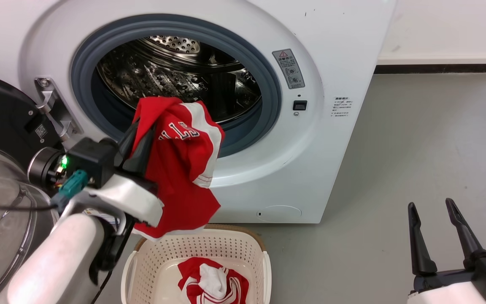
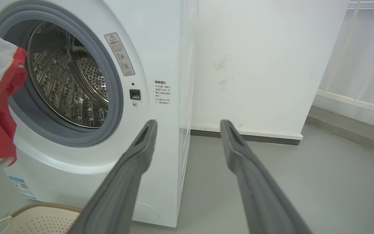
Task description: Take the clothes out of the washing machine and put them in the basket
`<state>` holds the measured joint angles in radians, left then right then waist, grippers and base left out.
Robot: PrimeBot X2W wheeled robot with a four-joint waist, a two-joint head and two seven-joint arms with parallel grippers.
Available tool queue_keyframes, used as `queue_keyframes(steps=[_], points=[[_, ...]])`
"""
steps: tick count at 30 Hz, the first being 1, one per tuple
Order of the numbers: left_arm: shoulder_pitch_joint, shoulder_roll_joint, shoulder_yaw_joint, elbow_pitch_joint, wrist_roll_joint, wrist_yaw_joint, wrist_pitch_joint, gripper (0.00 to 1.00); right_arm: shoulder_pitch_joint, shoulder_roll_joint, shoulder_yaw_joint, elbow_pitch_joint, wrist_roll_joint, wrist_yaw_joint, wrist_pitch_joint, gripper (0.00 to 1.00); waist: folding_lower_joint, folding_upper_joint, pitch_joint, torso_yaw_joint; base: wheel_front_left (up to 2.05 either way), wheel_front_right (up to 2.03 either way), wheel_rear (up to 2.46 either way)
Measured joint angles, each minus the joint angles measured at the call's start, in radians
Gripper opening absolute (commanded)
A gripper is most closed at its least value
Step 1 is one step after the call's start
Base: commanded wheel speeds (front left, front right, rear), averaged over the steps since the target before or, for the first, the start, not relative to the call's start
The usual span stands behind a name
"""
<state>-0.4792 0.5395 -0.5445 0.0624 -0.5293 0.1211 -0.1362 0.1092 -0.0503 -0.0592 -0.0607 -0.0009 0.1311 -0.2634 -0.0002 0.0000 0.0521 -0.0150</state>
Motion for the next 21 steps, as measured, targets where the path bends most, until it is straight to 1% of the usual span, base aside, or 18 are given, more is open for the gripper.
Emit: queue_keyframes(steps=[3,5,9,12,15,21], points=[[0.046,0.026,0.005,-0.105,0.006,0.037,0.025,0.0,0.003,0.0,-0.002,-0.001,0.006,0.0,0.0,1.0,0.0,0.0,0.004,0.001,0.0,0.0,0.0],[0.069,0.041,0.006,-0.159,0.007,0.053,0.037,0.0,0.003,0.0,-0.004,-0.004,0.009,0.0,0.0,1.0,0.0001,0.0001,0.012,0.002,0.0,0.0,0.0],[0.112,0.054,0.005,-0.203,0.003,0.073,0.05,0.0,-0.001,0.0,-0.005,-0.007,0.01,0.0,0.0,1.0,0.0001,0.0,0.035,0.004,0.0,0.0,0.0],[0.144,0.052,-0.011,-0.205,-0.002,0.073,0.054,0.0,-0.009,0.0,-0.008,-0.011,0.011,0.0,0.0,1.0,0.0001,0.0,0.057,0.003,0.0,0.0,0.0],[0.164,0.032,-0.038,-0.186,-0.012,0.063,0.052,0.0,-0.025,0.0,-0.012,-0.014,0.01,0.0,0.0,1.0,0.0002,0.0,0.085,0.002,0.0,0.0,0.0],[0.178,-0.007,-0.077,-0.067,-0.029,0.028,0.032,0.0,-0.078,0.0,-0.018,-0.028,0.01,0.0,0.0,1.0,0.0003,0.0,0.162,-0.008,0.0,0.0,0.0]])
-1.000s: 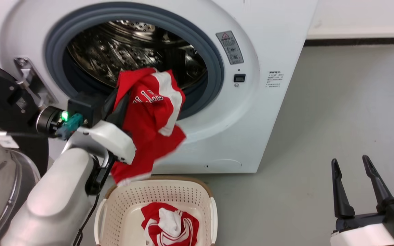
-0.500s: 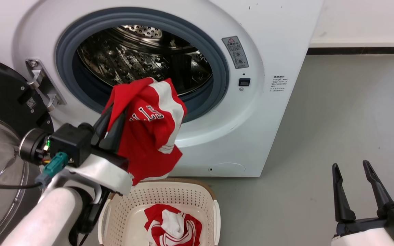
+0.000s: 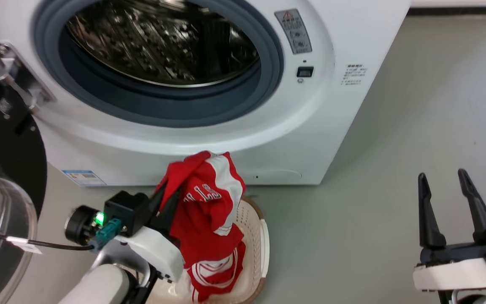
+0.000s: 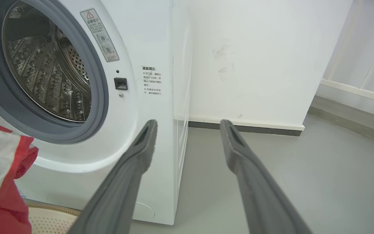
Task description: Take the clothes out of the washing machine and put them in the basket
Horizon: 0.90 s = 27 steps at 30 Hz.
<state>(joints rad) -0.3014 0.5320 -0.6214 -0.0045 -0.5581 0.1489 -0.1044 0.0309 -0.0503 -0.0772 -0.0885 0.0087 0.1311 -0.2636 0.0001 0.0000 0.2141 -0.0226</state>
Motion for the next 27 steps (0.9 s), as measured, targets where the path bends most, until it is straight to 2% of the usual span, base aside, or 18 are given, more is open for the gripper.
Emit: queue_keyframes(steps=[10,20,27], points=[[-0.055,-0.099,-0.044,0.316,-0.03,-0.08,-0.049,0.0,-0.101,0.0,-0.003,-0.019,0.009,0.0,0.0,1.0,0.0001,0.0,0.18,-0.034,0.0,0.0,0.0],[-0.237,-0.179,-0.064,0.755,-0.027,-0.166,-0.067,0.0,-0.197,0.0,0.003,-0.034,0.03,0.0,0.0,1.0,0.0002,0.0,0.381,-0.094,0.0,0.0,0.0],[-0.372,-0.23,-0.076,1.007,-0.024,-0.203,-0.067,0.0,-0.233,0.0,0.02,-0.038,0.054,0.0,0.0,1.0,0.0001,0.0,0.485,-0.143,0.0,0.0,0.0]])
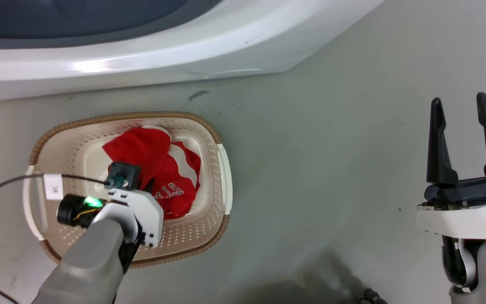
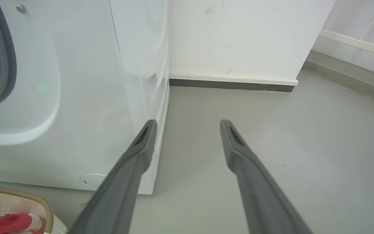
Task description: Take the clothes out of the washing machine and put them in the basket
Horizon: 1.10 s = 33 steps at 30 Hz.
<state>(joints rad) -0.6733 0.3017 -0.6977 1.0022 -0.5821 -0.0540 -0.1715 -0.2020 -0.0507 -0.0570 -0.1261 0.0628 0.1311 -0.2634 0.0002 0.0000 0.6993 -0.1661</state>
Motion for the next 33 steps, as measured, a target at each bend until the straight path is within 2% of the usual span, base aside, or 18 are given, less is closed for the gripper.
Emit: queue_keyframes(steps=[4,10,11,12,13,18,25,29,32,33], points=[[-0.066,-0.038,-0.019,0.105,0.017,-0.003,0.023,0.0,-0.009,0.0,0.013,-0.002,0.007,0.0,0.0,1.0,0.0,0.0,0.043,-0.021,0.0,0.0,0.0],[-0.121,-0.056,-0.036,0.225,0.025,0.001,0.07,0.0,-0.029,0.0,0.032,-0.003,0.016,0.0,0.0,1.0,-0.0001,0.0,0.08,-0.05,0.0,0.0,0.0],[-0.126,-0.061,-0.036,0.232,0.024,0.001,0.073,0.21,-0.029,0.0,0.033,-0.002,0.016,0.0,0.0,1.0,-0.0001,0.0,0.083,-0.053,0.0,0.0,0.0],[-0.129,-0.064,-0.036,0.239,0.022,0.001,0.073,0.83,-0.029,0.0,0.035,-0.002,0.016,0.0,0.0,1.0,0.0,0.0,0.084,-0.055,0.0,0.0,0.0],[-0.13,-0.069,-0.035,0.244,0.021,0.005,0.068,1.0,-0.029,0.0,0.037,0.0,0.016,0.0,0.0,1.0,0.0,0.0,0.083,-0.056,0.0,0.0,0.0],[-0.121,-0.091,-0.033,0.26,0.006,0.001,0.024,1.0,-0.027,0.0,0.044,0.009,0.017,0.0,0.0,1.0,-0.0001,0.0,0.051,-0.05,0.0,0.0,0.0],[-0.05,-0.133,0.022,0.249,-0.045,0.012,-0.081,1.0,0.004,0.0,0.056,0.026,-0.001,0.0,0.0,1.0,-0.0002,0.0,-0.046,-0.022,0.0,0.0,0.0],[-0.005,-0.133,0.056,0.152,-0.037,0.055,-0.089,1.0,0.033,0.001,0.052,0.034,-0.013,0.0,0.0,1.0,-0.0003,0.0,-0.116,0.002,0.0,0.0,0.0],[0.052,-0.118,0.111,0.011,-0.003,0.102,-0.092,1.0,0.062,0.0,0.048,0.04,-0.028,0.0,0.0,1.0,-0.0003,0.0,-0.172,0.022,0.0,0.0,0.0],[0.141,-0.111,0.172,-0.114,0.042,0.139,-0.091,1.0,0.097,0.001,0.043,0.049,-0.037,0.0,0.0,1.0,-0.0003,0.0,-0.23,0.044,0.0,0.0,0.0]])
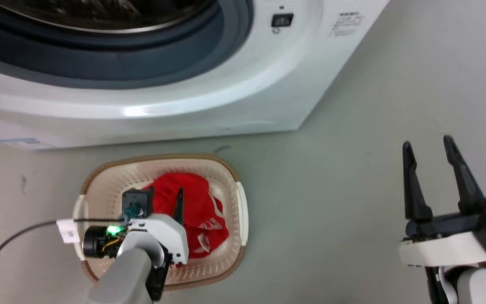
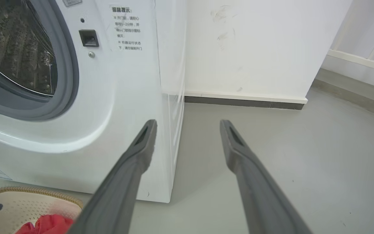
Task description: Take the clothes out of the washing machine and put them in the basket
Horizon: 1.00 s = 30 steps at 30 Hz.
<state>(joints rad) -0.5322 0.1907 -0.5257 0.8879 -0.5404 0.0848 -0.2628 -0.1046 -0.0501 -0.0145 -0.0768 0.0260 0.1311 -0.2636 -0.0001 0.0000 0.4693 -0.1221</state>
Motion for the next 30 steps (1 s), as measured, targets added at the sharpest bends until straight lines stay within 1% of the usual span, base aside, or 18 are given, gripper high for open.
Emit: queue_keyframes(steps=[4,5,9,13,19,23,26,30], points=[[0.101,0.002,0.087,-0.159,0.07,0.04,0.0,1.0,0.038,0.0,-0.006,0.008,-0.003,0.0,0.0,1.0,-0.0001,0.0,-0.076,0.029,0.0,0.0,0.0],[0.174,-0.002,0.154,-0.272,0.131,0.066,0.0,1.0,0.059,0.0,-0.012,0.012,-0.007,0.0,0.0,1.0,-0.0001,0.0,-0.127,0.05,0.0,0.0,0.0],[0.267,-0.017,0.239,-0.424,0.217,0.083,0.0,1.0,0.085,0.0,-0.022,0.017,-0.008,0.0,0.0,1.0,-0.0002,0.0,-0.189,0.075,0.0,0.0,0.0],[0.351,-0.04,0.32,-0.55,0.286,0.088,0.0,1.0,0.114,0.0,-0.03,0.023,-0.008,0.0,0.0,1.0,-0.0002,0.0,-0.248,0.094,0.0,0.0,0.0],[0.452,-0.082,0.412,-0.712,0.365,0.082,0.0,1.0,0.157,0.0,-0.036,0.03,-0.007,0.0,0.0,1.0,-0.0001,0.0,-0.323,0.113,0.0,0.0,0.0],[0.504,-0.104,0.441,-0.783,0.412,0.064,0.0,1.0,0.185,0.0,-0.041,0.033,-0.002,0.0,0.0,1.0,-0.0002,0.0,-0.365,0.121,0.0,0.0,0.0],[0.534,-0.112,0.453,-0.814,0.426,0.046,0.0,1.0,0.205,0.0,-0.041,0.036,0.001,0.0,0.0,1.0,-0.0001,0.0,-0.391,0.124,0.0,0.0,0.0],[0.577,-0.123,0.468,-0.802,0.432,0.023,0.0,1.0,0.232,0.0,-0.04,0.043,0.007,0.0,0.0,1.0,-0.0001,0.0,-0.426,0.124,0.0,0.0,0.0]])
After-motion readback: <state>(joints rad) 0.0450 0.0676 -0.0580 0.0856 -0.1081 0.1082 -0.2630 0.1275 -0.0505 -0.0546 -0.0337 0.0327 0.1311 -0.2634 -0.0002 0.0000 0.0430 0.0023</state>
